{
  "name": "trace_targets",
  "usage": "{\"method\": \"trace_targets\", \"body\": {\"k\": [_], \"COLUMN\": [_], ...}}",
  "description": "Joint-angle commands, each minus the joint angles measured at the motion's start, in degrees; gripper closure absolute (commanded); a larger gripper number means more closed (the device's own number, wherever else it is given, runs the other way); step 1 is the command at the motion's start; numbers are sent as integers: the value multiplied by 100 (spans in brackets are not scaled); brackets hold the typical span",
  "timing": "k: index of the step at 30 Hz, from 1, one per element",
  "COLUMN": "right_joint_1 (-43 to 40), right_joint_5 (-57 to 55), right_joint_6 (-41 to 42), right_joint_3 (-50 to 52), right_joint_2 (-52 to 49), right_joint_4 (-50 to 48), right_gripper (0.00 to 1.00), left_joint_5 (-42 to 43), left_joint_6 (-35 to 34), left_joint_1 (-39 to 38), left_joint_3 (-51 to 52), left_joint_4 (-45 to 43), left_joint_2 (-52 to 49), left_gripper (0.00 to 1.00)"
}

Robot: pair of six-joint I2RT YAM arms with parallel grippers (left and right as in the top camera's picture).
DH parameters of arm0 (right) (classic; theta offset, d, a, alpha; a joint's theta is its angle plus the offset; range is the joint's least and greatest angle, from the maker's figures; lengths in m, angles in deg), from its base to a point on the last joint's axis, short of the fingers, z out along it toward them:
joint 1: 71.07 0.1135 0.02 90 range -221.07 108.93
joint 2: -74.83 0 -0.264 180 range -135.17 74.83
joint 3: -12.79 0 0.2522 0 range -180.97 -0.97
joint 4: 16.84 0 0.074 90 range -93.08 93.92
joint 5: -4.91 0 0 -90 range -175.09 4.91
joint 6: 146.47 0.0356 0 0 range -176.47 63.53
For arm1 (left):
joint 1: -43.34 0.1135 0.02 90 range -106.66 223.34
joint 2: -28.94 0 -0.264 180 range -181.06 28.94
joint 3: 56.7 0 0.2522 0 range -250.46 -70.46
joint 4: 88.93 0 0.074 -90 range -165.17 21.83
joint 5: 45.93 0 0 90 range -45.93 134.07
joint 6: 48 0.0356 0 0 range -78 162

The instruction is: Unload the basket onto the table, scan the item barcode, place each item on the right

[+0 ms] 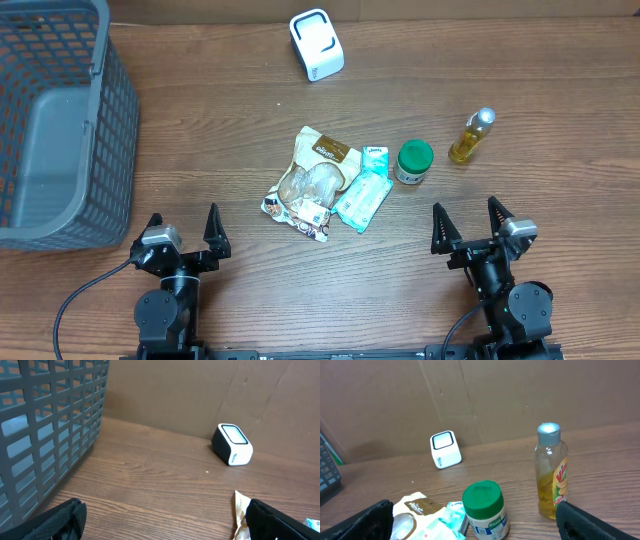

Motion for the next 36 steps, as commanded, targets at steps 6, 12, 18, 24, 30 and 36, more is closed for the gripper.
{"method": "trace_targets", "body": {"k": [6, 12, 18, 24, 30, 36], "right_joint_1": [-44, -48, -50, -179, -192, -192], "right_joint_5": [-66, -72, -70, -70, -70, -70], "right_joint_6": [-1172, -1604, -1596, -1596, -1596, -1598], "right_joint_3": [61, 61, 61, 61, 61, 61], "right_joint_2": [42, 42, 42, 42, 42, 42], "right_joint_4": [-9, -9, -13, -13, -13, -13], "right_gripper": [0, 0, 0, 0, 0, 0], "left_joint_5": [48, 48, 48, 48, 48, 48], "left_joint_6": [131, 131, 131, 131, 131, 131], "left_joint_1": [37, 37, 37, 37, 37, 37], "left_joint_3": [15, 15, 15, 15, 15, 15], "left_joint_4": [-4, -4, -4, -4, -4, -4], "left_joint_2": [66, 66, 66, 66, 66, 66], "left_gripper": [1, 0, 0, 1, 0, 1]}}
